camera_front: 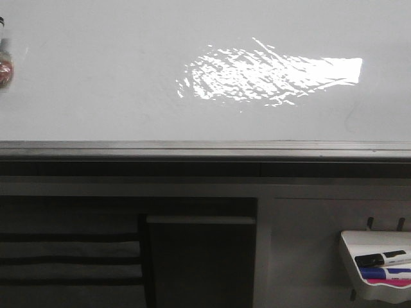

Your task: Write number 9 on whiteboard

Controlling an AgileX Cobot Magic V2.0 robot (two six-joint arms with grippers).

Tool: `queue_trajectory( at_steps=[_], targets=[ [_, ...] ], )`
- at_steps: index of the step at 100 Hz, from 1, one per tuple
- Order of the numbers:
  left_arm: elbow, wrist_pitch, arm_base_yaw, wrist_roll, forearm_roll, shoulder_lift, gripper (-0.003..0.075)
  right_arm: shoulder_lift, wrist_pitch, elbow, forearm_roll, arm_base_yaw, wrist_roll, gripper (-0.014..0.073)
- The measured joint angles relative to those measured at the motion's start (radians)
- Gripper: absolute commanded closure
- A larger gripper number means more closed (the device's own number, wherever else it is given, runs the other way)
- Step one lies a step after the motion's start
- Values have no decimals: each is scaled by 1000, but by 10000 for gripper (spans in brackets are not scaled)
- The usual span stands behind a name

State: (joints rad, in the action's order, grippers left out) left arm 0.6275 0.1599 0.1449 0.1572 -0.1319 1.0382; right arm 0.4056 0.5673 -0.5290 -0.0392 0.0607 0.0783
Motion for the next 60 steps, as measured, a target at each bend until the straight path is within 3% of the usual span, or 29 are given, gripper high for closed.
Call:
queue_trajectory(
  at_steps=[60],
  targets=[
    [28, -184, 15, 0, -51, 268, 262, 0, 0, 0, 0, 0, 0, -63]
  ],
)
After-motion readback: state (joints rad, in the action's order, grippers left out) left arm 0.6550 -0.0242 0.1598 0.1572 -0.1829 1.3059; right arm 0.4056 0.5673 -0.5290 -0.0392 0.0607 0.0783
